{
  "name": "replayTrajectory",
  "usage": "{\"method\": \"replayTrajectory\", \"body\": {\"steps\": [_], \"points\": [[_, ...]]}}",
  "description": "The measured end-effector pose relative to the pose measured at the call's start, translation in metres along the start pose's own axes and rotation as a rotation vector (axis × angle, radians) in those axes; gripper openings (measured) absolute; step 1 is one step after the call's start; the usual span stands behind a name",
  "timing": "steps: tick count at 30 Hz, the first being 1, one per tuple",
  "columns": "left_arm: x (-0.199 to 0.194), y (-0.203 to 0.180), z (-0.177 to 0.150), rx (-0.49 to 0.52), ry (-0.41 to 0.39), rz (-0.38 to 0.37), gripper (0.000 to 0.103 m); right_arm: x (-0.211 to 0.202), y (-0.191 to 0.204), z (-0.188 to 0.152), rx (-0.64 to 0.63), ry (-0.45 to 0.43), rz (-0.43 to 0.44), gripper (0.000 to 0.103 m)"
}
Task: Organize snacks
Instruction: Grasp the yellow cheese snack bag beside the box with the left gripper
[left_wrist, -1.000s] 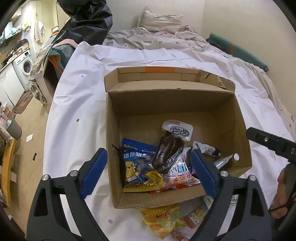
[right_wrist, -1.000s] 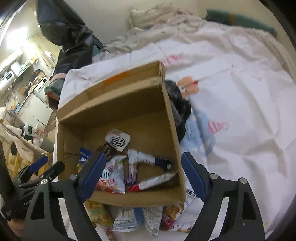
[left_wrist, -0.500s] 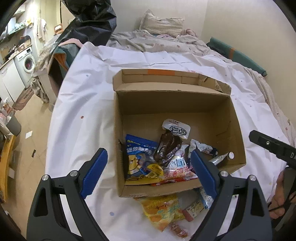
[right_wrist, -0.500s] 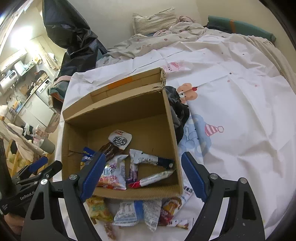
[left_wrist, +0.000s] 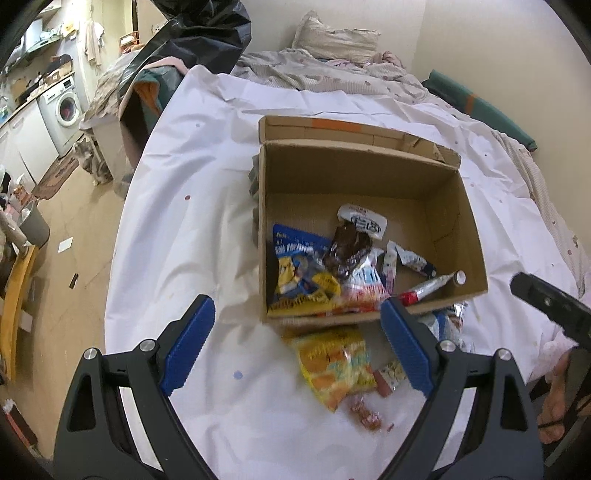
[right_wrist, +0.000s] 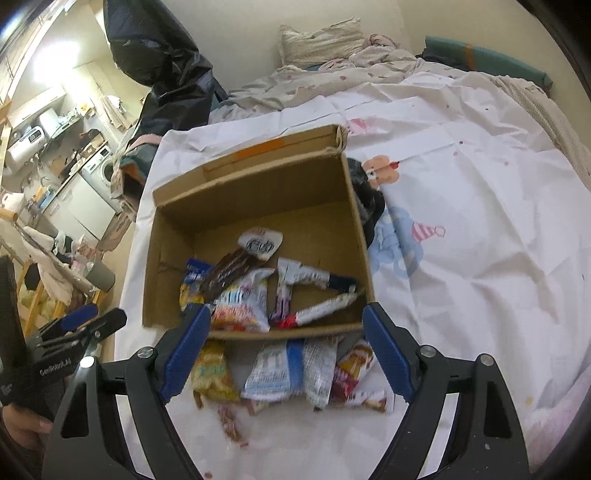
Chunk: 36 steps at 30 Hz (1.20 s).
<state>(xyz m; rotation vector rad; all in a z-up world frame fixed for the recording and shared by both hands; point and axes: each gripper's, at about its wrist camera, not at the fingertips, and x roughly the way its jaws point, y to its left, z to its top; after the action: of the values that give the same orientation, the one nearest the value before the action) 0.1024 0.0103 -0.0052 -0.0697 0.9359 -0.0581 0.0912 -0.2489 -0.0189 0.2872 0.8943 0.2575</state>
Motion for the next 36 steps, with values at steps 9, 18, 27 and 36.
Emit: {"method": "replayTrajectory", "body": {"steps": [9, 18, 27, 36], "points": [[0.001, 0.006, -0.033, -0.073, 0.087, -0.034, 0.089, -0.017, -0.005, -0.034, 0.078, -0.005, 0.014, 0.102], [0.007, 0.019, -0.043, -0.13, 0.074, 0.047, 0.089, -0.01, -0.005, -0.039, 0.005, -0.013, -0.135, 0.102], [0.054, 0.013, -0.059, -0.142, 0.251, 0.047, 0.089, -0.001, -0.004, -0.047, -0.018, 0.066, -0.128, 0.102], [0.101, -0.034, -0.053, -0.147, 0.313, 0.036, 0.089, -0.003, -0.02, -0.046, 0.06, 0.067, -0.082, 0.101]]}}
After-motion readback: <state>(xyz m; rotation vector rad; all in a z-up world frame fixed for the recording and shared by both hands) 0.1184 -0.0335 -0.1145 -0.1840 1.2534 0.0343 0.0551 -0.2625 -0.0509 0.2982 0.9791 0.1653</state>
